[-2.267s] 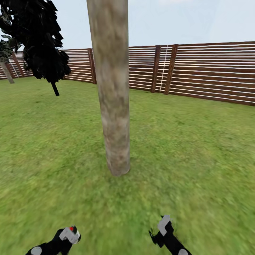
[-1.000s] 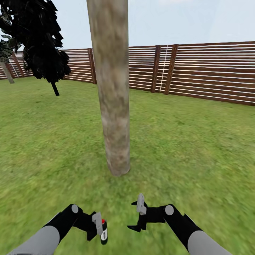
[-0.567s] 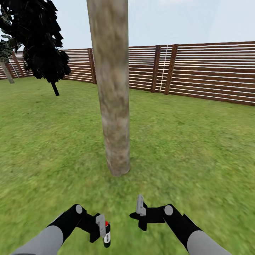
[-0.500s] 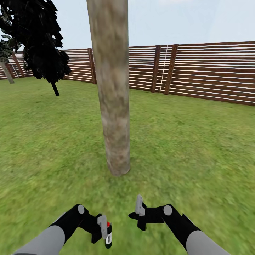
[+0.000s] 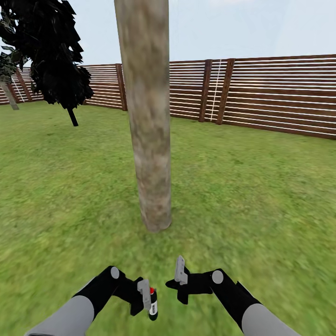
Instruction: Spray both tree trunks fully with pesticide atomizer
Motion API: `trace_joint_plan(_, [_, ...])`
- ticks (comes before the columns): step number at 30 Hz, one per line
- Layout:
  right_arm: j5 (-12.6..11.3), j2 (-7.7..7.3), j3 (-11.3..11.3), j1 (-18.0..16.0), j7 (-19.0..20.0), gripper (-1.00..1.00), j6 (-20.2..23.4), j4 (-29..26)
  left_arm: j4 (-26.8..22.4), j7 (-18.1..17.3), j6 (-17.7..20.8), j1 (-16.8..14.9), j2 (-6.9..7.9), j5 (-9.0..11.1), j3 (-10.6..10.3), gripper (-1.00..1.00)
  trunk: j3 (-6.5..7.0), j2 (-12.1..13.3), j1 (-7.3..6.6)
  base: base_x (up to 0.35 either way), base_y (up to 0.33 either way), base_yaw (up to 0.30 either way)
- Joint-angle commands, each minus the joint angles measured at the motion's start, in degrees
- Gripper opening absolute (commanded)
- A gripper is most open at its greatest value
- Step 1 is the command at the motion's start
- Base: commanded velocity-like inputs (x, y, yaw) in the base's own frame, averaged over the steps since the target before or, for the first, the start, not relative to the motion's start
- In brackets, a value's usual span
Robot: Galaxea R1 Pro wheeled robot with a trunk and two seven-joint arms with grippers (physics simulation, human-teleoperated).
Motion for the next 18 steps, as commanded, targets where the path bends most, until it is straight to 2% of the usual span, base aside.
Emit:
trace_joint_plan(1, [0.5,0.01,-0.06,-0.02,0.0,-1.0,-0.3,-0.05,-0.5,-0.02,-0.6,-0.01,-0.22,-0.5,0.09,-1.0,-0.05,-0.02,-0.01,0.0,0.0,0.0])
trace_joint_plan(18, [0.5,0.02,-0.08,-0.02,0.0,-1.0,-0.36,0.04,-1.49,0.0,-0.69,0.07,-2.47,-0.26,0.47,-1.0,-0.05,-0.02,-0.01,0.0,0.0,0.0])
